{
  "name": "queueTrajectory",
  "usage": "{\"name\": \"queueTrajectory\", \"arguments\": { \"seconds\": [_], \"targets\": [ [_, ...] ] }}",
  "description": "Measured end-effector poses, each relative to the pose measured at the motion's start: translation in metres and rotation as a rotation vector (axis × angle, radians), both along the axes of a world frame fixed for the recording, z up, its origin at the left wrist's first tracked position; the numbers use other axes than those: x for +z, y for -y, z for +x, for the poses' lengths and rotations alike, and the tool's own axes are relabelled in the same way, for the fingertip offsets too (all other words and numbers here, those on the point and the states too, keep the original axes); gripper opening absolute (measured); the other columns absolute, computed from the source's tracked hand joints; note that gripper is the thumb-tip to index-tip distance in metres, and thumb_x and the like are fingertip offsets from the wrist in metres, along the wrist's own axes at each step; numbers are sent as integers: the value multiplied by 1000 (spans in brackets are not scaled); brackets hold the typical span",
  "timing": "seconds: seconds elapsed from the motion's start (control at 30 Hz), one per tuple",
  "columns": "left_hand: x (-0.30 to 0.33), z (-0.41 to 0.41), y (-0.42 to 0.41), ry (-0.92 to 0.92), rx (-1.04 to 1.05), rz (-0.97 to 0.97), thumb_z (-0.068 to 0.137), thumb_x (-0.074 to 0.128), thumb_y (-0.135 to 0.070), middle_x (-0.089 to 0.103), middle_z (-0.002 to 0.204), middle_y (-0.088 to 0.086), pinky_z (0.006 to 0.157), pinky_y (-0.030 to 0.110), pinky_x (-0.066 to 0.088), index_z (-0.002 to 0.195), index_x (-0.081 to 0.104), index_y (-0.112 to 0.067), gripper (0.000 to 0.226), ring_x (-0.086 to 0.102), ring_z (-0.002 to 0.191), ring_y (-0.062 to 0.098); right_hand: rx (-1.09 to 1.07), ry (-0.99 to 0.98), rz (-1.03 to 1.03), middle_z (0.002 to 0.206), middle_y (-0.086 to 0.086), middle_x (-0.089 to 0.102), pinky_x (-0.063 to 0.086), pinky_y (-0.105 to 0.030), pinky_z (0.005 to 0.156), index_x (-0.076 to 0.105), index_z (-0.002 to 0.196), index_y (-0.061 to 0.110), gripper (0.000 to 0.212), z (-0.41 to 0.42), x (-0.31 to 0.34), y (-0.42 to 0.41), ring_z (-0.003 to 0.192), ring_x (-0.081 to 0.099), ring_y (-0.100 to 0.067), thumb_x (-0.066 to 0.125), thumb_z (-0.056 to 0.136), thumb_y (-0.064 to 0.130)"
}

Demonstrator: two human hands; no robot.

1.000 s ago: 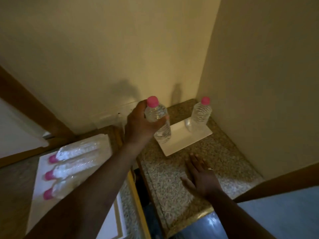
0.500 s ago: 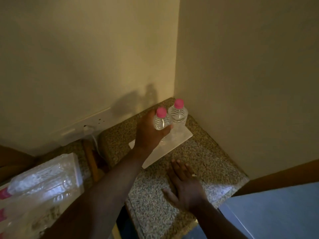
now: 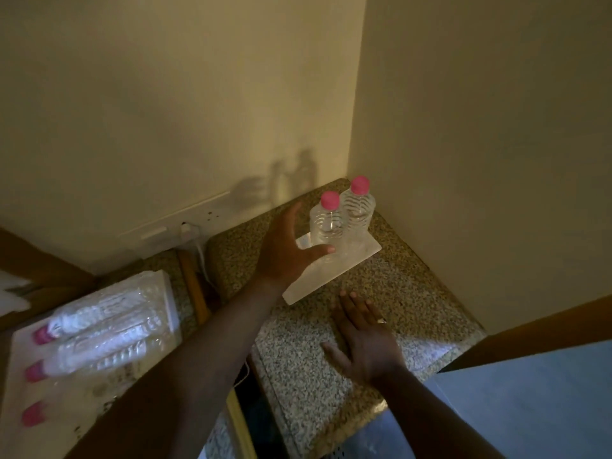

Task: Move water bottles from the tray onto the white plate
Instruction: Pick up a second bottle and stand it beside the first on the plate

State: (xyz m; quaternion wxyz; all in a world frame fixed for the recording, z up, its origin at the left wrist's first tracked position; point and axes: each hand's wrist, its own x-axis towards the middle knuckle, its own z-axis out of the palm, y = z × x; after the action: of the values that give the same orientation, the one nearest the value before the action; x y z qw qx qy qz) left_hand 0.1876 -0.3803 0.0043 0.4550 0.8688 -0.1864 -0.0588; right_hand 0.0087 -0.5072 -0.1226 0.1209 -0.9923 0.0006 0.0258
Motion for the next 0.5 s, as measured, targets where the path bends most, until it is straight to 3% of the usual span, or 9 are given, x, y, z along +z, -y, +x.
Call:
{"name": "queueTrajectory", "arguments": {
  "seconds": [0.13, 0.23, 0.37, 0.5],
  "targets": [
    [-6, -17, -67, -30, 81, 205, 62, 84, -55, 43, 150, 7, 109, 46, 39, 146, 34, -23, 103, 39, 138, 27, -12, -19, -36, 159, -12, 10, 5, -49, 117, 15, 153, 17, 78, 0, 5, -5, 147, 4, -29, 21, 95, 69],
    [-8, -41, -128, 13, 75, 340, 69, 79, -57, 35, 155, 12, 111, 53, 36, 147, 32, -21, 98, 30, 144, 31, 15, -52, -35, 157, -15, 17, 10, -52, 116, 26, 150, 14, 74, -1, 8, -23, 146, 10, -32, 23, 97, 66],
    [-11, -80, -206, 286, 92, 520, 71, 79, -51, 42, 150, 23, 113, 56, 30, 135, 53, -5, 83, 31, 143, 41, 133, -57, -10, 149, -21, 40, 19, -58, 112, 41, 143, 9, 64, -2, 12, -65, 138, 34, -40, 28, 98, 52],
    [-19, -110, -261, 349, 170, 582, 67, 87, -39, 46, 146, 23, 110, 58, 34, 123, 62, -6, 70, 36, 140, 42, 221, -66, -12, 151, -23, 36, 21, -59, 111, 43, 142, 4, 63, -7, 12, -97, 138, 33, -43, 36, 93, 44]
  ]
}}
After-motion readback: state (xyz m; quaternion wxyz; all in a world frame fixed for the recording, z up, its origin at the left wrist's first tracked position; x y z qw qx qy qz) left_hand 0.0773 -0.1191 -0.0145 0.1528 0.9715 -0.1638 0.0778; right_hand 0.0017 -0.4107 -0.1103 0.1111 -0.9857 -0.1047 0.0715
